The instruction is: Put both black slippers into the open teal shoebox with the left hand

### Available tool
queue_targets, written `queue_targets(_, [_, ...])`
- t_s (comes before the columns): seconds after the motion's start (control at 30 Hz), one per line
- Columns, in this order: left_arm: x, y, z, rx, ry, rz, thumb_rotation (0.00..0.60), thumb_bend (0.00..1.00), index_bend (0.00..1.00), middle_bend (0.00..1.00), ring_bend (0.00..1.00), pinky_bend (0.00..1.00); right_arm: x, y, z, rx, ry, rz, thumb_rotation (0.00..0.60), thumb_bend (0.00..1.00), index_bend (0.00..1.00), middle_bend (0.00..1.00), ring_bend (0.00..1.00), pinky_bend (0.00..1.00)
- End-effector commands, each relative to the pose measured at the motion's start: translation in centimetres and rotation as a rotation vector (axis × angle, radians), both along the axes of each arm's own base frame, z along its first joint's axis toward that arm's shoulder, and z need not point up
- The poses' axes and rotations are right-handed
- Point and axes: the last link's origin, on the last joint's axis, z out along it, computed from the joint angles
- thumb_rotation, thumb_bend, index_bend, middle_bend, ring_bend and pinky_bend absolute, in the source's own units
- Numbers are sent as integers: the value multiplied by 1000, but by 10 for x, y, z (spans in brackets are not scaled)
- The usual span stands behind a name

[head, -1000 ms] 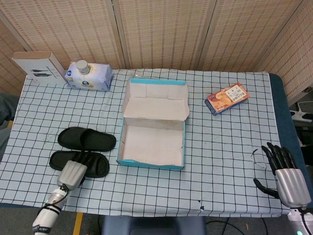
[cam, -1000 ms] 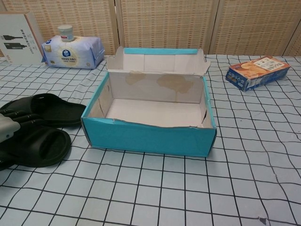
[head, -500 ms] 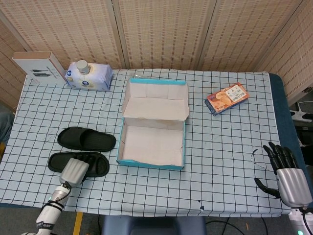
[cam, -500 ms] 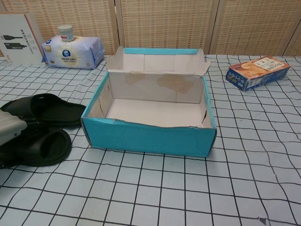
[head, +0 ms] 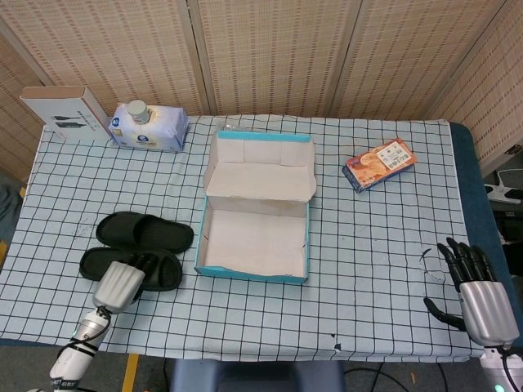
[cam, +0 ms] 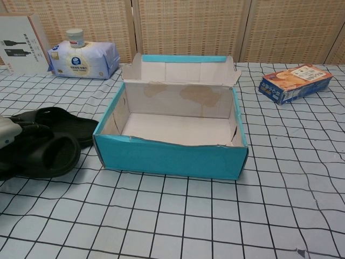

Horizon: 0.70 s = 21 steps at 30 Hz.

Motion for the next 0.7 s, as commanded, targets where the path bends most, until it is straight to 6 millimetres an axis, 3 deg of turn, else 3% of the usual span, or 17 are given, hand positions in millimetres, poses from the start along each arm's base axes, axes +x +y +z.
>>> queue_targets(0.03, [-2,-2,7,28,2,-14,600,584,684,794,710,666,0,0,-1,2,2,-1,527,152,0,0,0,0])
queue_targets(0.37, [15,-9,40,136,-3,-89,600,585,694,802,720,674,1,-1,-4,14,7,0,528,152,0,0,0,0])
queue_targets(0.57, [41,-7,48,166,-41,-150,600,584,699,806,724,678,1,-1,-5,20,3,3,527,152,0,0,0,0])
queue_targets(0.7, [65,-1,42,143,-78,-192,600,583,695,805,724,676,2,-2,-8,35,4,5,527,153,0,0,0,0])
